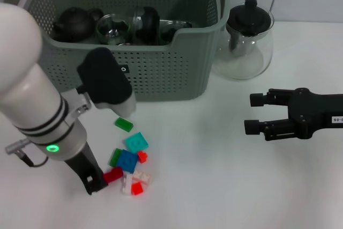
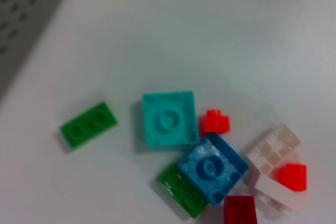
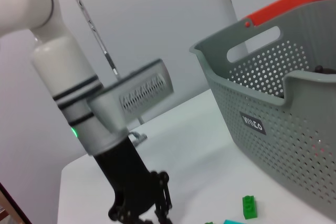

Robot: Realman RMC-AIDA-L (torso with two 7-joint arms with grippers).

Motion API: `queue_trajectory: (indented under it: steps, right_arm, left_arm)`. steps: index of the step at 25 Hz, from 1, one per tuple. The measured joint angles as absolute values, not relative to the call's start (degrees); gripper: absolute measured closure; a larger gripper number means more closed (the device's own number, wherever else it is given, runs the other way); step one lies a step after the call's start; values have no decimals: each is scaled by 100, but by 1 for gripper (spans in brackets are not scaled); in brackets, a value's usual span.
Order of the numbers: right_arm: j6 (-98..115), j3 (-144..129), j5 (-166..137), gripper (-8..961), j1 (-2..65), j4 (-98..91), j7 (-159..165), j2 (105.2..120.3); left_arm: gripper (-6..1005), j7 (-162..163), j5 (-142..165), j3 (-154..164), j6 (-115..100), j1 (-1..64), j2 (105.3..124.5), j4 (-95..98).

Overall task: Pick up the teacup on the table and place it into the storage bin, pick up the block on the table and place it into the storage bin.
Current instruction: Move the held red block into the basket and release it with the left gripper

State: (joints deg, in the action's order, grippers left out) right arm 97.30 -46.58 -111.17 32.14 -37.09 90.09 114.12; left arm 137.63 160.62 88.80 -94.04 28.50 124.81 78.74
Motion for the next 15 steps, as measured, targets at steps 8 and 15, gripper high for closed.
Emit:
queue_trajectory:
  steps: [8,15]
  right_arm:
    - [9737,-4658,-11117,9,3200,-3708,9014,11408]
    - [9733,-4658,-11118,9,3199,-3709,9004,11424]
  left_arm:
    - [822,13743,15381,7359,-10266,2517,12466,9762]
    - [821,13632,11920,5267,-10932,3334,12328,9974]
